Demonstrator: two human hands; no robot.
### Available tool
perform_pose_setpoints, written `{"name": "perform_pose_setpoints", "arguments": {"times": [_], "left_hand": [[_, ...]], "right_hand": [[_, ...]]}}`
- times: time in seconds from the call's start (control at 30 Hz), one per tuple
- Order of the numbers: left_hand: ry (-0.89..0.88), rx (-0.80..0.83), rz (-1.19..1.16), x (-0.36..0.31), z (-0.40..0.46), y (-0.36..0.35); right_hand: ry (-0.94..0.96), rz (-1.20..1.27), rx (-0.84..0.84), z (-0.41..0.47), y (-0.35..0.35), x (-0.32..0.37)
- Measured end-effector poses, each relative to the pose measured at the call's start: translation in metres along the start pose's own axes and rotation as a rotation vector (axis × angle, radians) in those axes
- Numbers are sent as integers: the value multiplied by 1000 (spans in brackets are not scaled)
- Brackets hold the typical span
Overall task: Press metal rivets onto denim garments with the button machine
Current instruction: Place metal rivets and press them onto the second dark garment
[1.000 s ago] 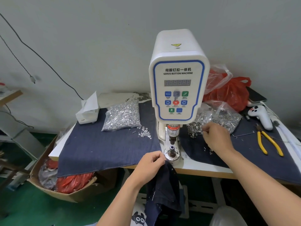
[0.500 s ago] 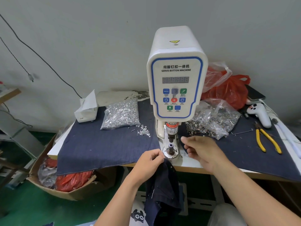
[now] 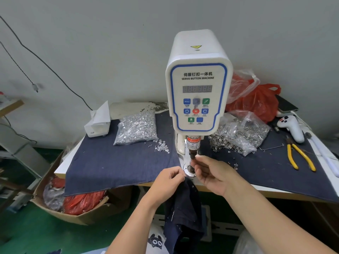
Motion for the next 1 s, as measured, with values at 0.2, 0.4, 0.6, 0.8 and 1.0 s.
{"name": "perform_pose_setpoints", "arguments": {"times": [0.2,0.4,0.6,0.8,1.0], "left_hand": [[10,0,1,0,0,0],[8,6,22,2,-1,0],[12,5,32,4,0,2],[26,18,-5,3,-2,1],[41,55,-179,-1,-5,-1]], "right_hand": [[-6,24,18,3,0,-1],[-3,-1,36,5,-1,0],[17,55,31,5,-1,-1],[97,-83,55,-4,7,8],[475,-810,-187,-27,24,28]]}}
Point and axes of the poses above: each hand's wrist, its own z-axis towards the middle knuckle, its own y-axis out of the back of the hand, x = y × z, the point moved 10 cm from there along z, towards the middle knuckle, and after that the axes turned 9 degrees about -y, right-handed, at the moved point
